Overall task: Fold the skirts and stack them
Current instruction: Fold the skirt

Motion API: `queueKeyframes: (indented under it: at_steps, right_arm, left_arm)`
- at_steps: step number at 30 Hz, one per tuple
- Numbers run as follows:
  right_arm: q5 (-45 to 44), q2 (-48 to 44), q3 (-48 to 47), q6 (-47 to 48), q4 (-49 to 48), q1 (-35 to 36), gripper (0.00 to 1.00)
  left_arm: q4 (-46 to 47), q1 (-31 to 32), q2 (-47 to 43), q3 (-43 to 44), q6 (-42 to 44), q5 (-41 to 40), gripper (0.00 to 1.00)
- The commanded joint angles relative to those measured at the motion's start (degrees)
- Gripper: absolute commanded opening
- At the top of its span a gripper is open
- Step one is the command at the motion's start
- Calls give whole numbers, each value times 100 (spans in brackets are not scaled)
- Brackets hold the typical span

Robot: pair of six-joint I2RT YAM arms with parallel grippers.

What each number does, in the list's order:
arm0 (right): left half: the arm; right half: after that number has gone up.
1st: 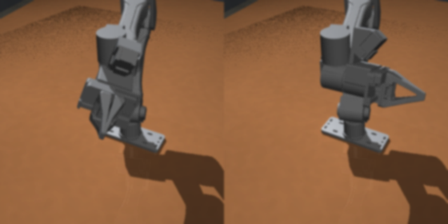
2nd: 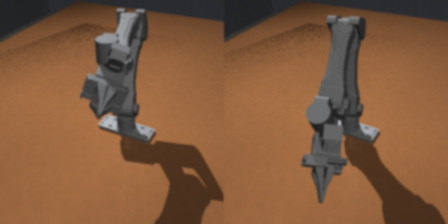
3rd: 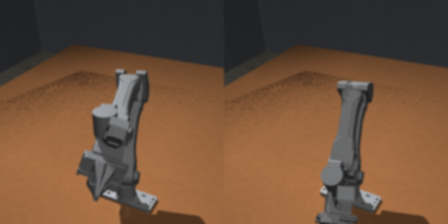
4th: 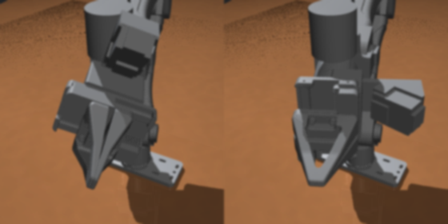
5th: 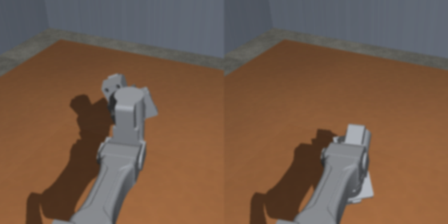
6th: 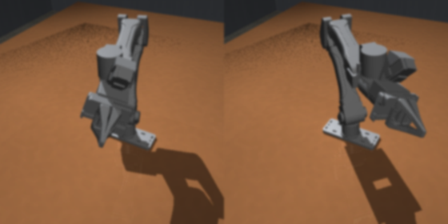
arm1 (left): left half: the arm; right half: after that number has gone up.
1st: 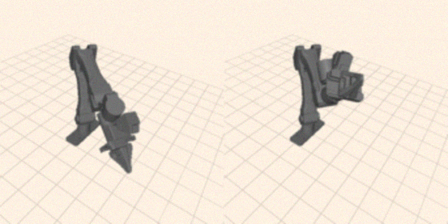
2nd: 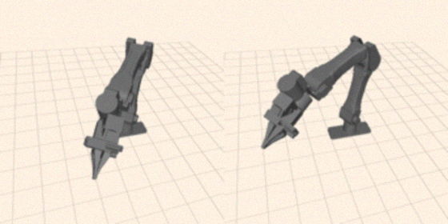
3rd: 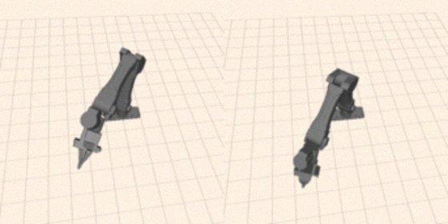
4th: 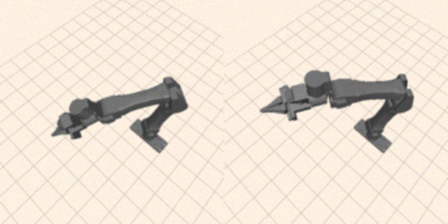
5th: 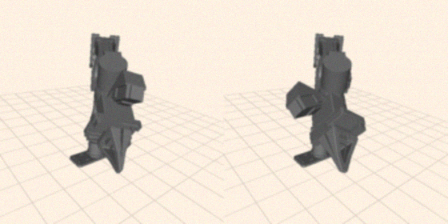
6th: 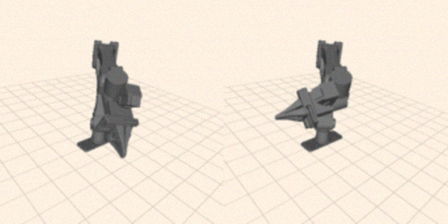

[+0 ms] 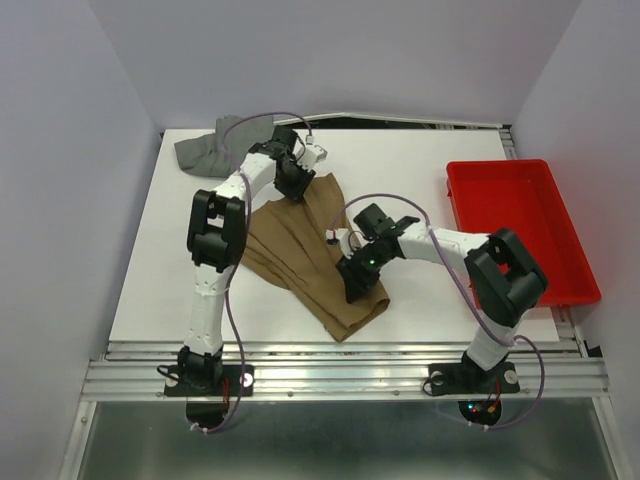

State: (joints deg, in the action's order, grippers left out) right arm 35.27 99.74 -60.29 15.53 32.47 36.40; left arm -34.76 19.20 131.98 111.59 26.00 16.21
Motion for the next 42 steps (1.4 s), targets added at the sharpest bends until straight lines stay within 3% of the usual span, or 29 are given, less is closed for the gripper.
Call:
queueKeyframes:
  at_steps: [1, 4, 6, 10, 12, 16, 20, 25, 27, 30, 31, 34, 42]
  right_arm:
    - [473, 63, -763, -762, -523, 157, 50]
    - [227, -463, -931, -850, -356, 96, 53]
    - [-115, -912, -932, -894, -329, 95, 55]
    - [-389, -1220, -1046, -1183, -100, 95, 53]
    - [-433, -1221, -994, -1535, -266, 209, 53]
    - [-765, -784, -940, -2457, -610, 428, 56]
    - [-925, -308, -1020, -2388, -452, 745, 56]
    - [-1338, 159, -967, -2247, -575, 1053, 55]
    - [-1548, 142, -1011, -2125, -584, 1053, 55]
    - [-1926, -164, -1028, -1879, -575, 1053, 57]
    - [-2005, -227, -1046, -1800, -566, 1053, 57]
    - [-2138, -368, -1020, -1816, -549, 764, 61]
    - [-2077, 159, -440, -1913, -504, 157, 58]
  left_arm:
    - [-39, -188, -497, 723, -305, 48, 44]
    - [22, -373, -1278, 409, -683, 180, 48]
    - [381, -653, -2495, -494, -1069, 522, 52]
    - [1180, -1102, -3913, -2550, -1850, 1130, 53]
    - [1612, -1269, -5177, -3728, -2677, 1400, 45]
    - [2613, -1472, -6575, -5592, -3984, 2656, 36]
    - [3248, -1463, -7203, -6972, -4856, 3213, 28]
    - [3344, -1559, -7185, -7801, -5403, 2829, 13]
    - [3153, -1630, -7169, -7671, -5125, 2337, 1]
    - [2809, -1806, -6915, -7495, -4956, 1546, 0]
    - [2713, -1815, -6679, -7459, -4938, 934, 0]
    - [2571, -1867, -5934, -7179, -4859, 332, 0]
    - [2351, -1841, -4147, -6027, -4709, 585, 0]
